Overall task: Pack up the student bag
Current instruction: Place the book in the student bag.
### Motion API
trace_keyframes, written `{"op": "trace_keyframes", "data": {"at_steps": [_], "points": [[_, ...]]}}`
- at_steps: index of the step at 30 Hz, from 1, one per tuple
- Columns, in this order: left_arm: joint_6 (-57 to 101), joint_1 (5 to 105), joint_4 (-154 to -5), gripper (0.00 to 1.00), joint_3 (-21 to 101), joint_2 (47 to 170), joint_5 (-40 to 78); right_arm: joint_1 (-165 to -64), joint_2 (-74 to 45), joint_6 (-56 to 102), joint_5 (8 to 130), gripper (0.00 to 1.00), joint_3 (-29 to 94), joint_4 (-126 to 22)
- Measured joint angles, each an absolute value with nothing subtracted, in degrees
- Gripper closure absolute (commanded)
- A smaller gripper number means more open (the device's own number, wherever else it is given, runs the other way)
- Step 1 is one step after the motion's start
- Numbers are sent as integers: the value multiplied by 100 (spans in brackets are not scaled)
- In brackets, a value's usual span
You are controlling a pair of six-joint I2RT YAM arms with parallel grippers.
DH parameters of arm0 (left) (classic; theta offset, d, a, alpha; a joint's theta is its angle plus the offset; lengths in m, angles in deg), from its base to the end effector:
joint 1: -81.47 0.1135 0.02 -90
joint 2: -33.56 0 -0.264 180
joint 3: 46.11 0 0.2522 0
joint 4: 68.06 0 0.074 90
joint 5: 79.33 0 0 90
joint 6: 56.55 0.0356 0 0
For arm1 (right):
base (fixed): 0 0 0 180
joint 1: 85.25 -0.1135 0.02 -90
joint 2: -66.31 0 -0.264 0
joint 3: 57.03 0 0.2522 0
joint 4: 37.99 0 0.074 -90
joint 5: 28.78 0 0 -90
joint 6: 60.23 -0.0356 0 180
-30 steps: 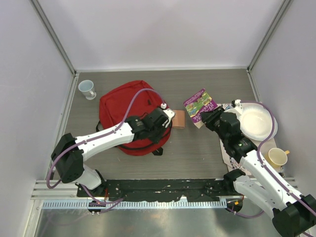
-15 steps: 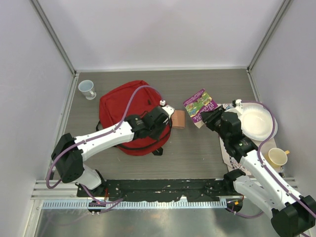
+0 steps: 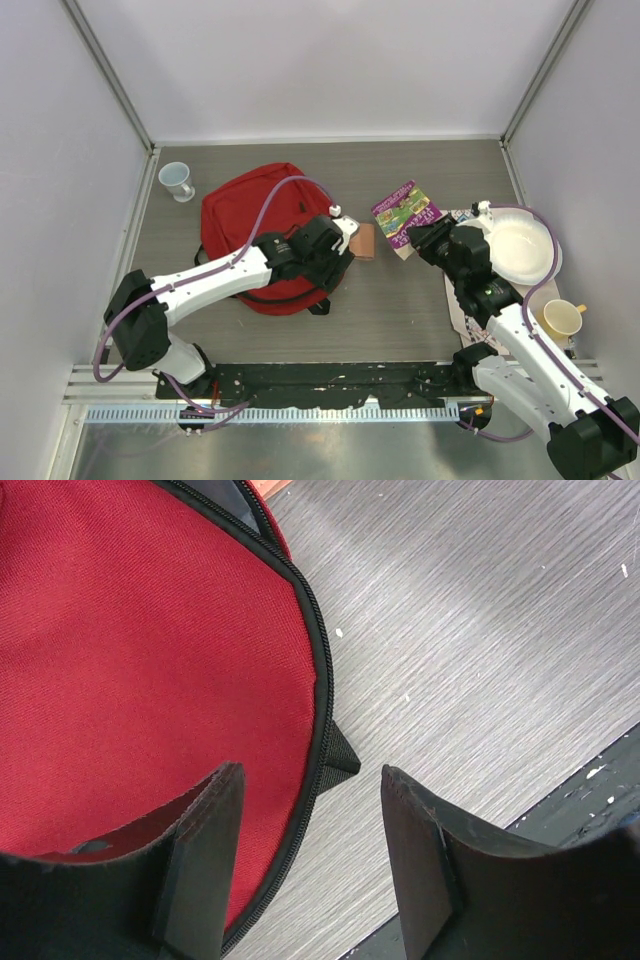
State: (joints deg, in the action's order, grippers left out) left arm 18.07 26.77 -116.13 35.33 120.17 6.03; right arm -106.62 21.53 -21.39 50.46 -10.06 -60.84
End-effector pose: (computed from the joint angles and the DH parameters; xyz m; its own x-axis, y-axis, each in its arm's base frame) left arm 0.1879 -0.2604 0.2666 -0.6547 0.4672 -0.5942 0.6346 0.7668 -0.0962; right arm 0.1762 0.0618 0.2706 -0.3582 0.6815 -0.6381 0.1334 0.7138 0.6875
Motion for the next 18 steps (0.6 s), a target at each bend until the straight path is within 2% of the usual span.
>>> {"op": "trace_keyframes", "data": {"at_steps": [10,18], "points": [[1846,2677,-11632,50,3533,12198,620,-10611,2057,-2141,5150,97,-1006,-6081],[1873,2677,-11639,65,3533,12281,622,-10600,1976,-2141,5225,97,-1008,-6081]]}}
